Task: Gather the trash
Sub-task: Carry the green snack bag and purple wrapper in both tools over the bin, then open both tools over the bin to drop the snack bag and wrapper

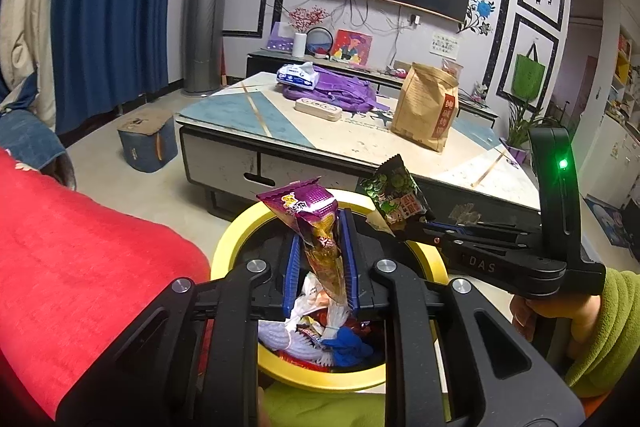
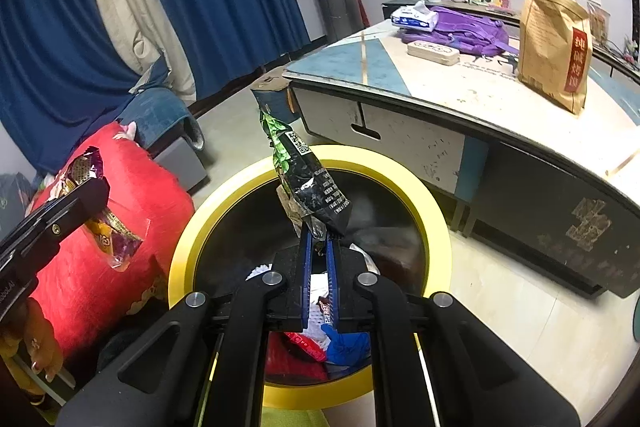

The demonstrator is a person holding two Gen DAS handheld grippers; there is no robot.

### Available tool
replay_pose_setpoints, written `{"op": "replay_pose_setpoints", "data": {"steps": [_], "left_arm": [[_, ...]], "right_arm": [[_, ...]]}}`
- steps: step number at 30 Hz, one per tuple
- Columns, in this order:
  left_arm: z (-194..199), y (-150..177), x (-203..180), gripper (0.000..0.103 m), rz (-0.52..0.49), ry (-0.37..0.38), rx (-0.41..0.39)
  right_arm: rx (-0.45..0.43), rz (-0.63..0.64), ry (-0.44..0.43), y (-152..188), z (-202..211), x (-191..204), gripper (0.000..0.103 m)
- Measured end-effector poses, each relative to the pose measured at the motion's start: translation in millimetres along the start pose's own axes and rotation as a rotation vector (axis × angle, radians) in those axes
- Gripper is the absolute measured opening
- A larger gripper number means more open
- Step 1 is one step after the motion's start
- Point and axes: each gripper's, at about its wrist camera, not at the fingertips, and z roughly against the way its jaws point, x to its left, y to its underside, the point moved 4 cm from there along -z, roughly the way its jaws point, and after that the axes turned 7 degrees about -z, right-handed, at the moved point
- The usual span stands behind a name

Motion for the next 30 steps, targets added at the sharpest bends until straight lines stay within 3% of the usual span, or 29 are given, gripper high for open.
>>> {"op": "replay_pose_setpoints", "data": {"steps": [8, 10, 14, 16, 21, 27, 30], "left_arm": [[-24.5, -4.0, 2.4, 0.021, 0.019, 0.032, 0.06], [-27.1, -5.8, 2.2, 0.025, 0.025, 0.033, 0.066], [-26.2, -7.5, 3.5, 0.048, 0.036, 0.022, 0.067], [-22.7, -7.9, 4.1, 0.054, 0.039, 0.011, 0.065], [-14.6, -9.1, 9.8, 0.09, 0.066, 0.001, 0.059], [-0.5, -10.9, 18.8, 0.092, 0.082, -0.027, 0.058], [8.1, -11.4, 25.3, 0.092, 0.09, -0.052, 0.055]], "right_arm": [[0.001, -0.031, 0.006, -1.6, -0.9, -7.3, 0.011], [-0.001, -0.037, 0.009, -1.5, -0.3, -9.6, 0.018], [-0.016, -0.05, 0.015, -3.4, 3.1, -14.3, 0.021], [-0.023, -0.055, 0.017, -4.1, 4.8, -15.5, 0.03], [-0.057, -0.047, 0.042, -7.5, 12.8, -14.9, 0.052], [-0.105, -0.032, 0.074, -11.0, 25.9, -10.7, 0.081], [-0.126, -0.019, 0.08, -12.5, 32.6, -6.8, 0.089]]}}
